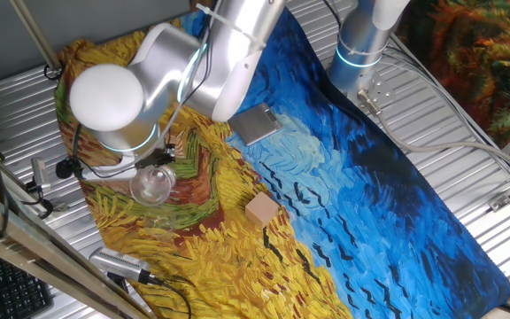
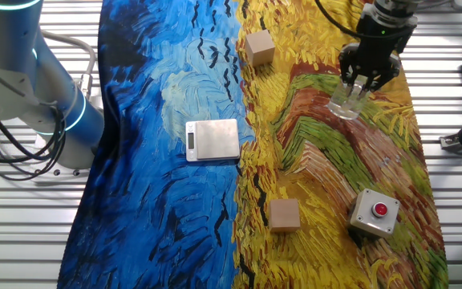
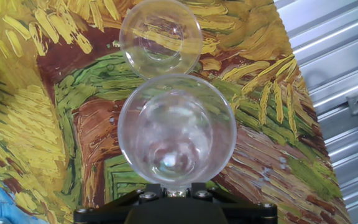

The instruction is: Pour the water from one cup into another empty cup

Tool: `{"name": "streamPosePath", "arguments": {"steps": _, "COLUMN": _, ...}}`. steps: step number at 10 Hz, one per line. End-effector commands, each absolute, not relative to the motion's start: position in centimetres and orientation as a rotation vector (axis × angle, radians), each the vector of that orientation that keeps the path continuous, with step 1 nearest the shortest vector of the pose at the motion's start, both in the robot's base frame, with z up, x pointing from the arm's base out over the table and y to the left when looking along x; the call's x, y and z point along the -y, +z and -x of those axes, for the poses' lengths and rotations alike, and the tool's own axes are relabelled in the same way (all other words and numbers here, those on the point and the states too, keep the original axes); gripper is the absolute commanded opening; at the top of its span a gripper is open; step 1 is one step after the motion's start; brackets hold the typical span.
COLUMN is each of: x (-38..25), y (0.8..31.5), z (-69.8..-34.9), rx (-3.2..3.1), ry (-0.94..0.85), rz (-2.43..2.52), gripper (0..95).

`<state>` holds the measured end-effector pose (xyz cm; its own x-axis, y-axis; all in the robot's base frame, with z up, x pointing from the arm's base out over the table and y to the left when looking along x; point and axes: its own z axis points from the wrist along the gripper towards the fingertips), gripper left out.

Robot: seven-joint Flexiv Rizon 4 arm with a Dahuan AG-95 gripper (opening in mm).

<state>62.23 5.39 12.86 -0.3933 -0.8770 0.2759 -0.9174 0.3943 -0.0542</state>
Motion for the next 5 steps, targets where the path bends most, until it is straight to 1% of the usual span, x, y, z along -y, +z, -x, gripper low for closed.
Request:
{"name": "streamPosePath", "arguments": {"steps": 1, "x": -5.48, "y": 12.87, "z": -62.37, "rx": 2.438, "ry": 0.295, "rz": -1.586, "gripper": 0.0}}
{"name": "streamPosePath", "arguments": {"steps": 5, "x": -5.67, "y": 12.83, "z": -62.45, "rx": 2.421, "ry": 0.306, "rz": -1.575, "gripper": 0.0}}
